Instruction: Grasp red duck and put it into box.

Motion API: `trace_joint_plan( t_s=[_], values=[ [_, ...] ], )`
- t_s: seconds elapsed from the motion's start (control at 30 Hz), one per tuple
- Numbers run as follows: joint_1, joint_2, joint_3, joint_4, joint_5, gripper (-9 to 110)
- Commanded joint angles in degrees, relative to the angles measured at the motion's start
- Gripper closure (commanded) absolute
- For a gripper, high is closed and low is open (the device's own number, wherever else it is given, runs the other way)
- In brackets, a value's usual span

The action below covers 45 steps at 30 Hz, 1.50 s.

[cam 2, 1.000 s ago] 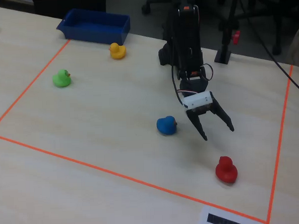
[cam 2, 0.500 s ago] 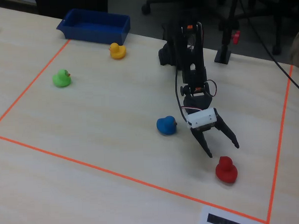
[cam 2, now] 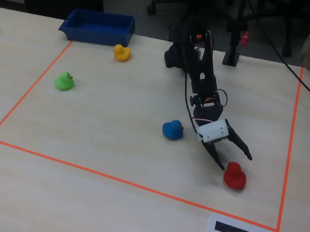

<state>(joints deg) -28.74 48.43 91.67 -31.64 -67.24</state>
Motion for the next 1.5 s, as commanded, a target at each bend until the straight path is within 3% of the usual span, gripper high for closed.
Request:
trace_joint_plan(
  t_s=[0.0, 0.33, 0.4, 0.5, 0.6, 0.97, 1.23, 1.47],
  values=[
    [-1.05, -0.35, -4.39, 0.35, 0.79, 69],
    [0.26, -5.36, -11.51, 2.64, 0.79, 71],
    [0.53, -5.98, -12.39, 3.52, -0.62, 76],
    [0.79, -6.24, -12.92, 3.6, -0.44, 95],
    [0.97, -6.59, -13.54, 3.87, -1.05, 101],
    [1.85, -3.52, -12.39, 5.54, -1.67, 101],
    [7.38, 18.37, -10.9, 22.94, 2.46, 101],
    [18.46, 37.88, -10.72, 42.54, 3.78, 101]
  ],
)
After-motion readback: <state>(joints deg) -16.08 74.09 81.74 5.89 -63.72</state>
